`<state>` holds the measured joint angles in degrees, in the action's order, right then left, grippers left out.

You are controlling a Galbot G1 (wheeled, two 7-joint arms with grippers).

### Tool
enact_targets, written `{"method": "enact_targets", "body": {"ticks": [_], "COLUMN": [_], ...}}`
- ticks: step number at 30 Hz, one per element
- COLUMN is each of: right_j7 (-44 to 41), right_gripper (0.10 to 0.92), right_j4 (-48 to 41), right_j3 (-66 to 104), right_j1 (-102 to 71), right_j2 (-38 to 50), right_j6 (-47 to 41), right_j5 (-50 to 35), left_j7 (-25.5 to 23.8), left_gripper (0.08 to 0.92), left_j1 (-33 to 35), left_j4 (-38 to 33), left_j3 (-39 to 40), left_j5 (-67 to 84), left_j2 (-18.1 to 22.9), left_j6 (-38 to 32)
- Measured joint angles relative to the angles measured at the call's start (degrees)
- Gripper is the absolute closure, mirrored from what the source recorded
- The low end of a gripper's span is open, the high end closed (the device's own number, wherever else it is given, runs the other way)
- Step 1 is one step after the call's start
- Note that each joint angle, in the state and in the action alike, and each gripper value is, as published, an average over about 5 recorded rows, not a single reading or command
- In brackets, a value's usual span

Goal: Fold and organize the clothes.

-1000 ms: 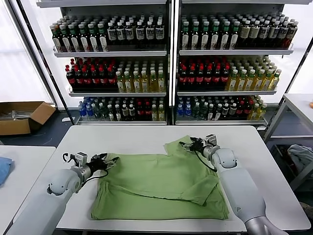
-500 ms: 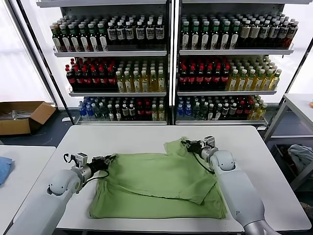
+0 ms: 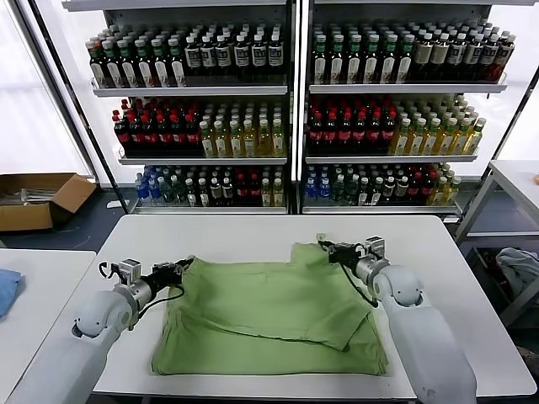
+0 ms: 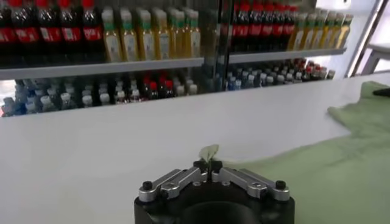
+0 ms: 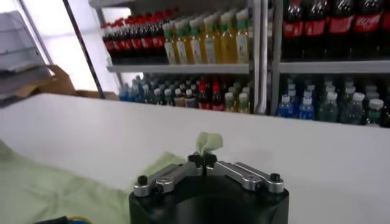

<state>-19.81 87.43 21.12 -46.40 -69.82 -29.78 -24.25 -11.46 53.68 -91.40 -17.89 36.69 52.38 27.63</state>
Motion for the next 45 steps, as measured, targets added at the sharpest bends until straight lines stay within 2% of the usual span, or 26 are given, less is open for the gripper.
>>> {"method": "enact_targets", "body": {"ticks": [16,27,30,35,45], "right_j7": [1.15,2.77,3.65,4.36,3.22], "right_gripper": [0.919,0.913,0.86,0.715,0.429], "right_j4": [26.66,35.04,35.78,36.35,34.0], "right_j3": [12.05,15.78,16.46,18.17,25.45], "right_j1": [-27.04,-43.25,-45.1,-46.61,-48.28], "right_j2": [1.01,-0.56,-0.9,-0.92,-2.08], "right_j6": [2.15,4.71,5.35,7.31,17.51], "right_j5": [-2.22,1.87,2.74,3.83,4.04], "left_j7": [3.54,3.43,3.75,4.45,7.62], "left_gripper": [0.912,0.894,0.829,0.69,0.396], "left_j1": [16.41,30.86,34.04,38.07,41.85], "left_j4": [-16.6,-24.54,-26.12,-28.54,-32.7], "left_j3": [-9.74,-16.47,-17.82,-20.0,-22.65], "left_j5": [0.86,-1.11,-2.27,-3.95,-3.65], "left_j2": [-1.95,-1.94,-1.74,-1.55,0.22], "left_j6": [1.37,2.28,2.43,2.9,2.45]}}
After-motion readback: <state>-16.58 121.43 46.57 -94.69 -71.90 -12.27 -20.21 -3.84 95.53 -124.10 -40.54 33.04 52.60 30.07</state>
